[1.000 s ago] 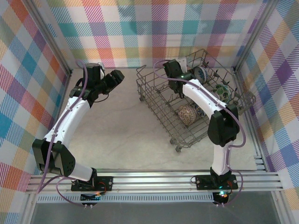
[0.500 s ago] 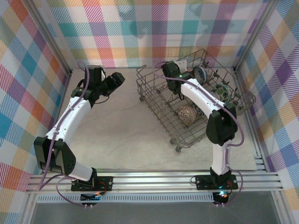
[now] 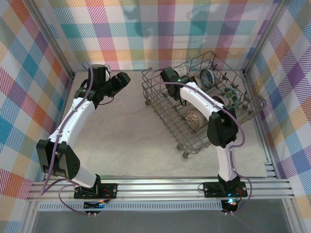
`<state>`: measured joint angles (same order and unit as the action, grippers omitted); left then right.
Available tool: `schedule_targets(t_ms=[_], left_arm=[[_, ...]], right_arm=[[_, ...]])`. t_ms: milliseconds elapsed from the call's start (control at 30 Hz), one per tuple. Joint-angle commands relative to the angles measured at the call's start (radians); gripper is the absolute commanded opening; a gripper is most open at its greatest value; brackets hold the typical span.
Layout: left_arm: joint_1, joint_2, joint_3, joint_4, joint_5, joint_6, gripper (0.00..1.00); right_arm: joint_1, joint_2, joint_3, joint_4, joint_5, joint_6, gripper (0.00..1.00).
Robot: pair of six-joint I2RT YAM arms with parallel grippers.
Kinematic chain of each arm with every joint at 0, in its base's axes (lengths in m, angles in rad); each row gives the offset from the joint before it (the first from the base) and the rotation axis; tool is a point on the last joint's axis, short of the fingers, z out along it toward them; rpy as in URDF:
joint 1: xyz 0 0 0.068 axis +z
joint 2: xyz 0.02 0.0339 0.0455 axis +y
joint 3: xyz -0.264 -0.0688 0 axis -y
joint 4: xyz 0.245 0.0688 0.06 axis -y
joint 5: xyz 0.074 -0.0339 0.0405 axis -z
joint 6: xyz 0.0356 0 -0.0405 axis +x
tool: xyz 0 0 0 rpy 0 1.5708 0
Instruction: Load the bowls into the dish rack
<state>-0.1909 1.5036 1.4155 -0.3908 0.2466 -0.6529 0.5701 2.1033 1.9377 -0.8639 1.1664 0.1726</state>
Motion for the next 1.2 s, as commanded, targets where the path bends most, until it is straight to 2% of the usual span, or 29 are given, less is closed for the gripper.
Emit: schedule_targets(t_ms=[0, 267, 533, 733, 1033, 1067, 1133, 1167], left_arm=[[0.016, -0.003, 0.045, -0.008, 0.017, 0.033, 0.75], [0.017, -0.013, 0.028, -0.005, 0.022, 0.034, 0.75], [0.018, -0.018, 0.022, -0.002, 0.026, 0.033, 0.75], [0.019, -0.028, 0.018, -0.003, 0.031, 0.028, 0.75], [0.017, -0.046, -0.004, -0.002, 0.045, 0.011, 0.75], [0.016, -0.049, -0.006, -0.002, 0.048, 0.01, 0.75], [0.016, -0.055, -0.009, -0.007, 0.047, 0.011, 0.75], [0.015, -0.057, -0.011, -0.01, 0.048, 0.01, 0.75]], right_arm=[[0.006, 0.025, 0.065, -0.033, 0.059, 0.024, 0.0], [0.02, 0.105, 0.154, -0.077, 0.066, -0.013, 0.0], [0.033, 0.12, 0.176, -0.057, 0.059, -0.048, 0.0], [0.045, 0.121, 0.187, -0.066, 0.023, -0.05, 0.09], [0.052, 0.147, 0.213, -0.096, -0.073, -0.057, 0.16], [0.054, 0.153, 0.216, -0.101, -0.08, -0.053, 0.17], [0.053, 0.154, 0.215, -0.103, -0.099, -0.044, 0.35], [0.053, 0.156, 0.215, -0.104, -0.108, -0.044, 0.4]])
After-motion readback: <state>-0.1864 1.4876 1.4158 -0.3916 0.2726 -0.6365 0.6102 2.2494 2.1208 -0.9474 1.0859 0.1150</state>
